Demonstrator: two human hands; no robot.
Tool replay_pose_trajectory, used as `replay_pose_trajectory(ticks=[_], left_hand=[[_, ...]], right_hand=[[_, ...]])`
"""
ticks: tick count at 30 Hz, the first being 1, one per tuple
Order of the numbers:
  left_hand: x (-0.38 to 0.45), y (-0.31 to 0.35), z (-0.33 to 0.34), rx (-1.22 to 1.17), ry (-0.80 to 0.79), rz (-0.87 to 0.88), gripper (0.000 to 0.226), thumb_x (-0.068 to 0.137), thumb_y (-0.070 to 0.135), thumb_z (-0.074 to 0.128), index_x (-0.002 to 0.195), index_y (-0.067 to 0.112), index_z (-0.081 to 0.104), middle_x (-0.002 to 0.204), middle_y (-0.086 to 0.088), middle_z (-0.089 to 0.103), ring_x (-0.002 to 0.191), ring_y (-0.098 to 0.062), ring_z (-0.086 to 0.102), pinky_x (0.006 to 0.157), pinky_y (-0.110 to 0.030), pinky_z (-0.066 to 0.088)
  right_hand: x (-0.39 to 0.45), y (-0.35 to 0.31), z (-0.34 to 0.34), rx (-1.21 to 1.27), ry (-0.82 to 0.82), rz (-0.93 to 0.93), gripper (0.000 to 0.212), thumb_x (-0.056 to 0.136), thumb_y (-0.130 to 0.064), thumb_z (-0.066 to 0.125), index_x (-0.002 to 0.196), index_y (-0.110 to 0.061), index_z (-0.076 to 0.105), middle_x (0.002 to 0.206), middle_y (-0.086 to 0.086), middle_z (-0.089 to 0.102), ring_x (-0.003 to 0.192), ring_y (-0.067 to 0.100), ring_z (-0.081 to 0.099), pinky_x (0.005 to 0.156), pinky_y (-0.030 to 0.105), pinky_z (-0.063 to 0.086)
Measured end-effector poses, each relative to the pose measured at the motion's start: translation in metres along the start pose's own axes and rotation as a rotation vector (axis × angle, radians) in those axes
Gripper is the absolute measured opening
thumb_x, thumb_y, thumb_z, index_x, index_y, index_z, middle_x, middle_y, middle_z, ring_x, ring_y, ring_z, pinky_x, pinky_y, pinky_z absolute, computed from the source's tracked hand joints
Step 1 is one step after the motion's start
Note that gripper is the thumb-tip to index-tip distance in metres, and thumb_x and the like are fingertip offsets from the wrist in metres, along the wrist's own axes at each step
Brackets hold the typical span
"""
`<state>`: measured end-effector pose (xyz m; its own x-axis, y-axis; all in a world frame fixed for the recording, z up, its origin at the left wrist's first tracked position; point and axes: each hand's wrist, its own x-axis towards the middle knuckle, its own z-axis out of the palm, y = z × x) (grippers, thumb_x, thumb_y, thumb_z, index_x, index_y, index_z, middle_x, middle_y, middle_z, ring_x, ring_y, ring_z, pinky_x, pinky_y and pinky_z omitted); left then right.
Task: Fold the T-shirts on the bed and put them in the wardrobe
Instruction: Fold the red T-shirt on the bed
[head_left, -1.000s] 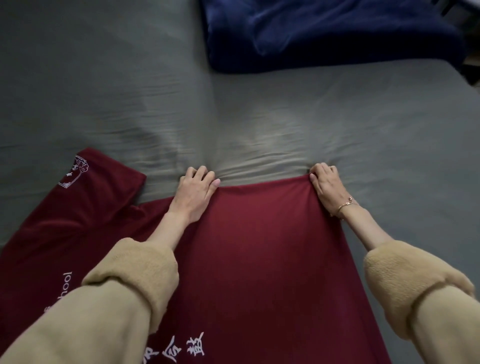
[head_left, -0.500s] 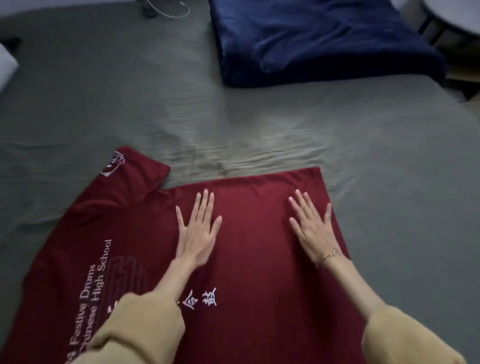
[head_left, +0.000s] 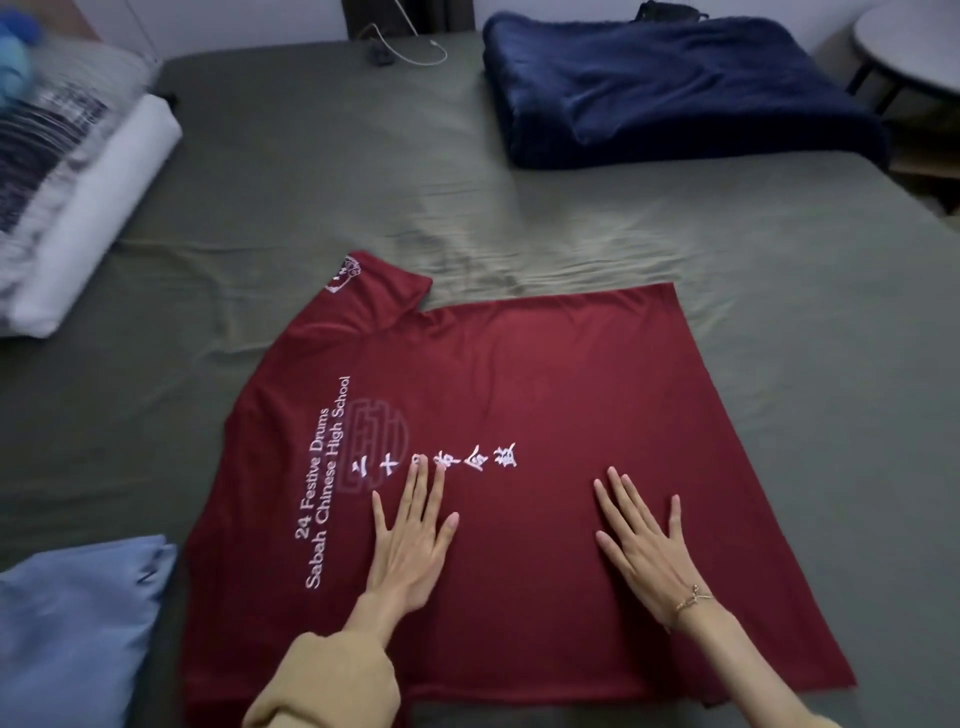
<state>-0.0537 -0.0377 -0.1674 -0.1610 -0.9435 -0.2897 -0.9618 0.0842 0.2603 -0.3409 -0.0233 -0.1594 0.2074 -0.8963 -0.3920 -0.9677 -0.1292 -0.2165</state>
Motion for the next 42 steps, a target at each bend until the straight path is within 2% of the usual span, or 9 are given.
replay_pose_trajectory(ticks=[6, 10, 14, 18, 22, 27, 31, 35, 42], left_hand=[[-0.043, -0.022, 0.011, 0.018, -0.031, 0.060, 0.071, 0.064, 0.070, -0.038, 0.127, 0.039, -0.046, 0.138, 0.017, -0.050, 0.127, 0.003, -0.044, 0.102, -0.045, -0.031], [-0.053, -0.020, 0.016, 0.040, -0.022, 0.082, 0.078, 0.053, 0.070, -0.046, 0.123, 0.036, -0.050, 0.133, 0.016, -0.055, 0.118, 0.005, -0.052, 0.103, -0.050, -0.027], [-0.055, -0.021, 0.019, 0.036, -0.001, 0.081, 0.098, 0.045, 0.071, -0.048, 0.134, 0.030, -0.039, 0.139, 0.008, -0.049, 0.116, 0.005, -0.053, 0.102, -0.052, -0.026], [-0.057, -0.019, 0.022, 0.035, 0.030, 0.075, 0.106, 0.039, 0.071, -0.050, 0.135, 0.029, -0.036, 0.142, 0.009, -0.043, 0.127, -0.004, -0.042, 0.100, -0.052, -0.027], [-0.055, -0.020, 0.022, 0.028, 0.055, 0.075, 0.115, 0.033, 0.075, -0.049, 0.136, 0.028, -0.032, 0.145, 0.009, -0.038, 0.129, -0.005, -0.038, 0.105, -0.054, -0.023], [-0.072, -0.016, 0.023, -0.142, -0.017, 0.049, 0.085, 0.086, 0.073, 0.020, 0.150, 0.025, -0.008, 0.156, 0.007, -0.020, 0.140, -0.004, -0.024, 0.110, -0.048, -0.021], [-0.098, -0.019, 0.025, -0.187, 0.082, 0.120, 0.103, 0.062, 0.075, 0.057, 0.148, 0.029, 0.023, 0.154, 0.007, 0.012, 0.145, -0.011, 0.006, 0.118, -0.043, -0.006], [-0.118, -0.017, 0.015, -0.137, 0.069, 0.103, 0.092, 0.048, 0.072, 0.056, 0.132, 0.038, 0.041, 0.123, 0.011, 0.031, 0.123, -0.010, 0.030, 0.110, -0.033, 0.024], [-0.130, 0.006, 0.007, 0.089, 0.011, 0.098, 0.048, 0.070, 0.023, 0.068, 0.109, 0.027, 0.040, 0.100, 0.010, 0.038, 0.102, -0.011, 0.039, 0.088, -0.027, 0.035]], right_hand=[[-0.026, -0.017, 0.018, 0.046, 0.045, 0.074, 0.085, 0.065, -0.070, -0.025, 0.138, -0.027, -0.028, 0.145, -0.011, -0.038, 0.116, -0.011, -0.048, 0.110, 0.045, -0.019], [-0.031, -0.017, 0.029, 0.003, 0.105, 0.117, 0.098, 0.050, -0.073, -0.044, 0.136, -0.028, -0.031, 0.141, -0.012, -0.041, 0.112, -0.012, -0.051, 0.112, 0.043, -0.016], [-0.031, -0.019, 0.034, -0.030, 0.149, 0.121, 0.085, 0.060, -0.067, -0.033, 0.135, -0.028, -0.033, 0.143, -0.009, -0.040, 0.108, -0.010, -0.055, 0.113, 0.043, -0.015], [-0.030, -0.017, 0.041, -0.056, 0.198, 0.122, 0.103, 0.042, -0.068, -0.052, 0.134, -0.026, -0.034, 0.140, -0.008, -0.043, 0.129, 0.001, -0.038, 0.112, 0.042, -0.016], [-0.029, -0.018, 0.042, -0.067, 0.231, 0.117, 0.092, 0.054, -0.068, -0.039, 0.135, -0.024, -0.032, 0.142, -0.006, -0.039, 0.132, 0.006, -0.031, 0.114, 0.043, -0.012], [-0.039, -0.011, 0.040, 0.064, 0.176, 0.062, 0.053, 0.104, -0.032, 0.017, 0.147, -0.023, -0.013, 0.156, -0.003, -0.018, 0.143, 0.009, -0.016, 0.114, 0.041, -0.010], [-0.072, 0.005, 0.034, 0.321, 0.191, -0.063, 0.058, 0.089, -0.017, 0.040, 0.145, -0.022, 0.026, 0.157, -0.003, 0.011, 0.145, 0.010, 0.004, 0.116, 0.036, -0.004], [-0.105, 0.018, 0.028, 0.364, 0.184, -0.084, 0.067, 0.057, -0.025, 0.047, 0.125, -0.026, 0.048, 0.146, -0.006, 0.031, 0.136, 0.012, 0.029, 0.106, 0.019, 0.022], [-0.109, 0.034, 0.031, 0.045, 0.219, -0.113, 0.054, 0.065, -0.018, 0.060, 0.118, -0.026, 0.048, 0.118, -0.011, 0.037, 0.114, 0.010, 0.042, 0.090, 0.023, 0.041]])
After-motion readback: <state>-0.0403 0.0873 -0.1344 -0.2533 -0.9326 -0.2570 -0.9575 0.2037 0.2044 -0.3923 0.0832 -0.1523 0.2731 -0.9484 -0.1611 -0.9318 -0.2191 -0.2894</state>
